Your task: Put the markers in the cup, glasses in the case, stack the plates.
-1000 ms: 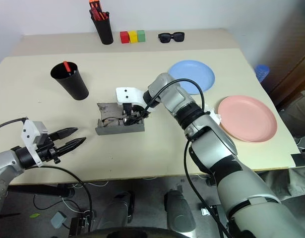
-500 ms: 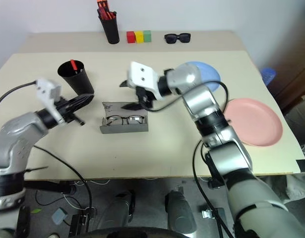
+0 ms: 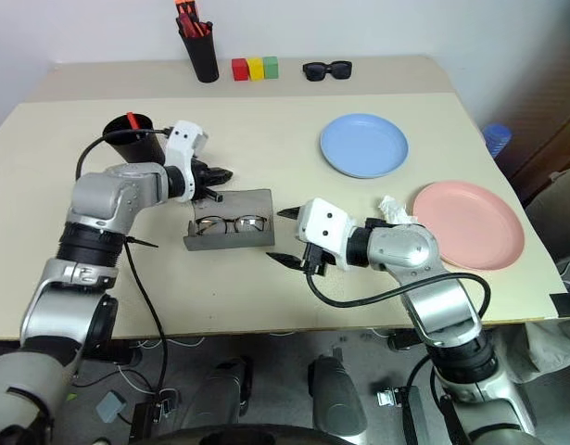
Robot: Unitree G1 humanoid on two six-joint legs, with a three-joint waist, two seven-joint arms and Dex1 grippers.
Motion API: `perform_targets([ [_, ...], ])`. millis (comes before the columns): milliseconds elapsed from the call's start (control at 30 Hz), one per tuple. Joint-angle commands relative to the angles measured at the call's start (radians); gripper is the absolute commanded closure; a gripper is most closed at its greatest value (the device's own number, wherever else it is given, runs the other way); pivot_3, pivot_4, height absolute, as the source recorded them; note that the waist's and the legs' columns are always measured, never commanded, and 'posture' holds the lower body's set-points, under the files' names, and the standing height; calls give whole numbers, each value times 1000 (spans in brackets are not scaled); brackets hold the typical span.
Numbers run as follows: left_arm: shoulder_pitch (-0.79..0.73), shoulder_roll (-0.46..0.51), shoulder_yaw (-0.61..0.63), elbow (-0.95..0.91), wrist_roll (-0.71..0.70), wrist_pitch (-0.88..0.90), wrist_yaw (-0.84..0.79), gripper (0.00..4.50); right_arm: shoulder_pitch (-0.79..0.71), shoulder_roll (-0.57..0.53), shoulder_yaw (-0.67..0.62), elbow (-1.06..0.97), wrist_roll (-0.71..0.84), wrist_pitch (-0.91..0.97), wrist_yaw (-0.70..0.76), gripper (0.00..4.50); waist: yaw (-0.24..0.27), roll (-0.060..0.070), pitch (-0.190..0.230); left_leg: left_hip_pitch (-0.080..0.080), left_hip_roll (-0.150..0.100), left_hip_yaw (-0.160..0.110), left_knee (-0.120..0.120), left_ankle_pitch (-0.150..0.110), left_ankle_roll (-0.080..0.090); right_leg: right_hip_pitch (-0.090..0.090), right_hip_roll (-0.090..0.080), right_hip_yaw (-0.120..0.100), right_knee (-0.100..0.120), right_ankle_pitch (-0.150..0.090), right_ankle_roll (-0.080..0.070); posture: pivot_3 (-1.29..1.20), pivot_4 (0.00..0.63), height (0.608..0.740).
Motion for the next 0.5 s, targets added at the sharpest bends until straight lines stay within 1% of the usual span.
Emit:
perform_targets([
  [33,-22,22,-39,-24,16,18,-81,4462,0,-19,-50,-37,19,4,-43,1007,1,0,0,0,0,0,0,0,0,0,0,0,0,0,0,0,150,740],
  [167,43,97,-49,-159,-7,24,-199,4462,-33,-12,-95,23,29,36,-110,1007,0,0,0,0,0,0,0,0,0,0,0,0,-1,0,0,0,150,740],
  [267,116,160,-57,-275,-4,-9,-258,4462,-64,-5,-115,74,38,71,-153,1007,-1,0,0,0,0,0,-1,0,0,0,0,0,0,0,0,0,150,740],
  [333,152,185,-55,-328,-10,-11,-278,4462,-71,-8,-118,89,48,79,-161,1007,2,0,0,0,1,0,-1,0,0,0,0,0,0,0,0,0,150,740],
  [433,261,251,-44,-476,-37,-5,-320,4462,-81,-11,-117,119,63,72,-161,1007,2,0,0,0,1,0,-1,0,0,0,-1,0,-1,0,0,0,150,740],
  [500,310,278,-44,-539,-43,3,-330,4462,-82,-15,-114,129,68,65,-161,1007,2,0,0,0,0,1,-1,0,0,0,-1,1,-2,0,0,0,150,740],
])
